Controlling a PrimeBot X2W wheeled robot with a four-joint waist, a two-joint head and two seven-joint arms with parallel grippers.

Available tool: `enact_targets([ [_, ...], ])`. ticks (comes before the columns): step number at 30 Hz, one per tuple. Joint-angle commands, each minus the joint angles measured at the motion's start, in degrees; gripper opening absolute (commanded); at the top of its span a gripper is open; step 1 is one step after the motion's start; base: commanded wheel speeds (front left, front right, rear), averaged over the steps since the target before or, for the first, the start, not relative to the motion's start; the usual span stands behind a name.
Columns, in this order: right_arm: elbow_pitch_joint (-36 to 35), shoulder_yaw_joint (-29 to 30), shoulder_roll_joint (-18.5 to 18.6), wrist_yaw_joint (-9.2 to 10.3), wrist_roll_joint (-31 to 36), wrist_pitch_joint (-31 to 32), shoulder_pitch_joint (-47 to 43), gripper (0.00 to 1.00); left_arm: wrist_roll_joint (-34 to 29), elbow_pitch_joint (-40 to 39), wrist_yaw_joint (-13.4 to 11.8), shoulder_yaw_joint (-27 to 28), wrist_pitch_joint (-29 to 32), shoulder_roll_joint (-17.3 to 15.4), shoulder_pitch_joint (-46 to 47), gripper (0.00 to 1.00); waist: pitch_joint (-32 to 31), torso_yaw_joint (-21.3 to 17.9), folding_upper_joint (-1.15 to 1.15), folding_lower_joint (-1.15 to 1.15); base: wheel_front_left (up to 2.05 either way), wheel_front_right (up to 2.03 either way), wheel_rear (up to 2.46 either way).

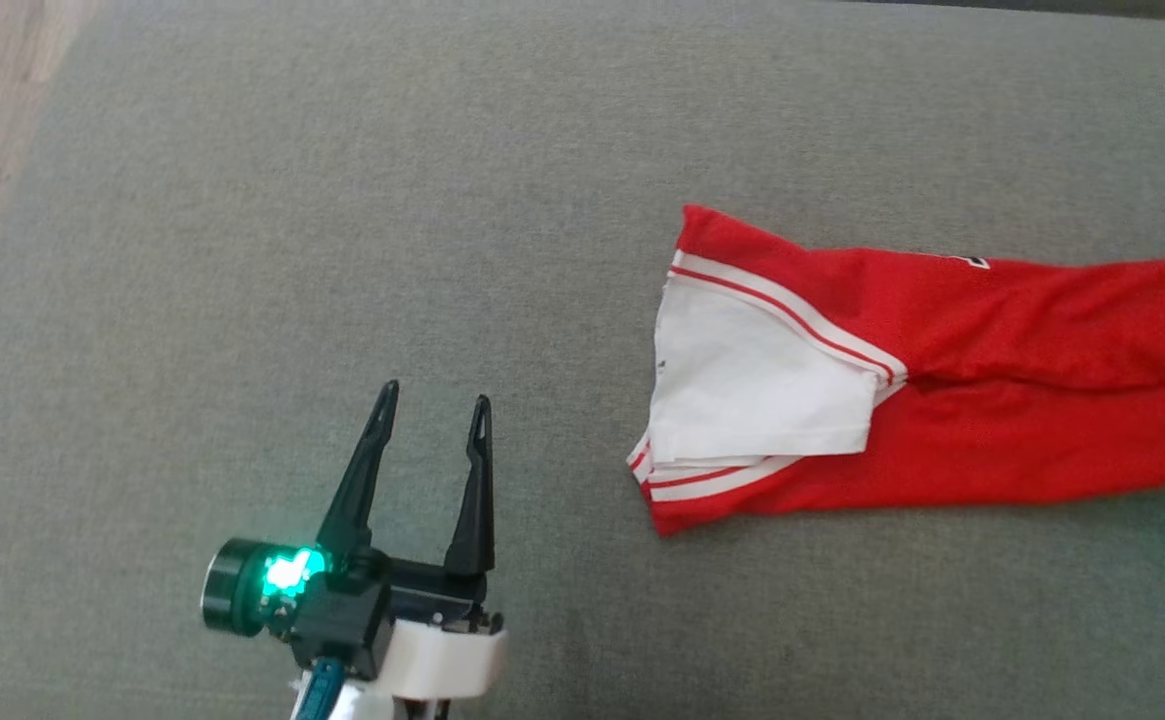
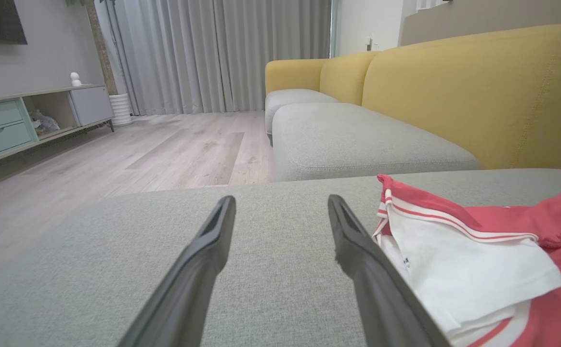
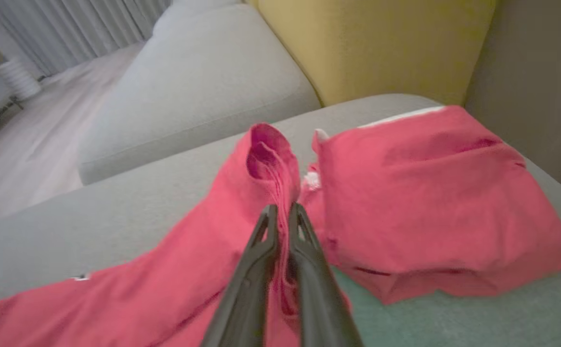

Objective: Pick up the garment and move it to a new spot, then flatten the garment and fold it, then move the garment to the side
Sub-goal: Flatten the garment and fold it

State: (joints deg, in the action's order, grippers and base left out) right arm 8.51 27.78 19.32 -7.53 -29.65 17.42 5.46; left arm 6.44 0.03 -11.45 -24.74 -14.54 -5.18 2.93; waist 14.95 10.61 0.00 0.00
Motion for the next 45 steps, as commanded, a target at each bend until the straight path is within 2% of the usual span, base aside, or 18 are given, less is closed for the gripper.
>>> enact_targets([
  [1,-4.6,-1.8,1.4,0.04,-1.1,0.6,1.6,0.0,-0.9,-1.4,0.3,2.4,-0.5,0.1,-0.2,1.0,-0.6,-0.7,0.0,0.0,0.0,0.0,0.0],
  [2,-9.2,-4.4,0.2,0.04,-2.5,1.5,1.8,0.0,-1.1,-1.0,0.6,2.8,-0.5,0.3,-0.3,1.0,-0.9,-1.2,0.0,0.0,0.0,0.0,0.0],
  [6,-17.2,-10.5,-3.9,0.04,-4.4,3.4,2.2,0.0,-1.4,-0.1,1.5,3.0,-0.5,0.6,-0.5,1.0,-1.7,-1.3,0.0,0.0,0.0,0.0,0.0],
  [12,-21.7,-21.8,-10.1,0.04,-2.3,3.7,3.3,0.0,-1.5,2.1,2.5,3.1,-0.5,1.0,-1.0,1.0,-2.7,0.0,0.0,0.0,0.0,0.0,0.0],
  [19,-14.5,-34.7,-14.9,0.04,-1.6,-0.2,4.7,0.0,-1.8,4.0,3.0,3.3,-0.5,1.5,-0.5,1.0,-3.6,2.3,0.0,0.0,0.0,0.0,0.0],
  [27,-4.9,-46.4,-16.2,0.04,-1.8,-4.6,5.4,0.0,-2.2,5.0,3.4,3.8,-0.5,1.7,-0.6,1.0,-4.2,3.6,0.0,0.0,0.0,0.0,0.0],
  [28,-3.9,-47.4,-16.2,0.04,-2.0,-5.2,5.5,0.14,-2.2,5.0,3.4,3.8,-0.5,1.7,-0.6,1.0,-4.2,3.5,0.0,0.0,0.0,0.0,0.0],
  [29,-2.9,-48.3,-16.3,0.04,-2.1,-5.8,5.7,0.63,-2.2,5.1,3.4,3.9,-0.5,1.7,-0.6,1.0,-4.2,3.5,0.0,0.0,0.0,0.0,0.0],
  [30,-2.0,-48.9,-16.3,0.04,-2.7,-6.7,5.8,1.0,-2.2,5.1,3.4,4.0,-0.5,1.8,-0.7,1.0,-4.3,3.4,0.0,0.0,0.0,0.0,0.0],
  [35,-1.4,-51.0,-16.4,0.04,-7.6,-10.9,6.4,1.0,-2.1,5.5,3.4,4.2,-0.5,1.9,-0.9,1.0,-5.0,2.7,0.0,0.0,0.0,0.0,0.0],
  [39,-1.7,-49.0,-16.0,0.04,-5.1,-16.4,6.7,1.0,-1.9,6.0,3.4,5.1,-0.5,1.9,-1.3,1.0,-6.5,1.3,0.0,0.0,0.0,0.0,0.0],
  [45,-1.7,-44.8,-10.6,0.04,-2.8,-26.9,3.7,1.0,-1.9,7.0,3.8,6.7,-0.5,1.6,-2.4,1.0,-9.5,-0.8,0.0,0.0,0.0,0.0,0.0],
])
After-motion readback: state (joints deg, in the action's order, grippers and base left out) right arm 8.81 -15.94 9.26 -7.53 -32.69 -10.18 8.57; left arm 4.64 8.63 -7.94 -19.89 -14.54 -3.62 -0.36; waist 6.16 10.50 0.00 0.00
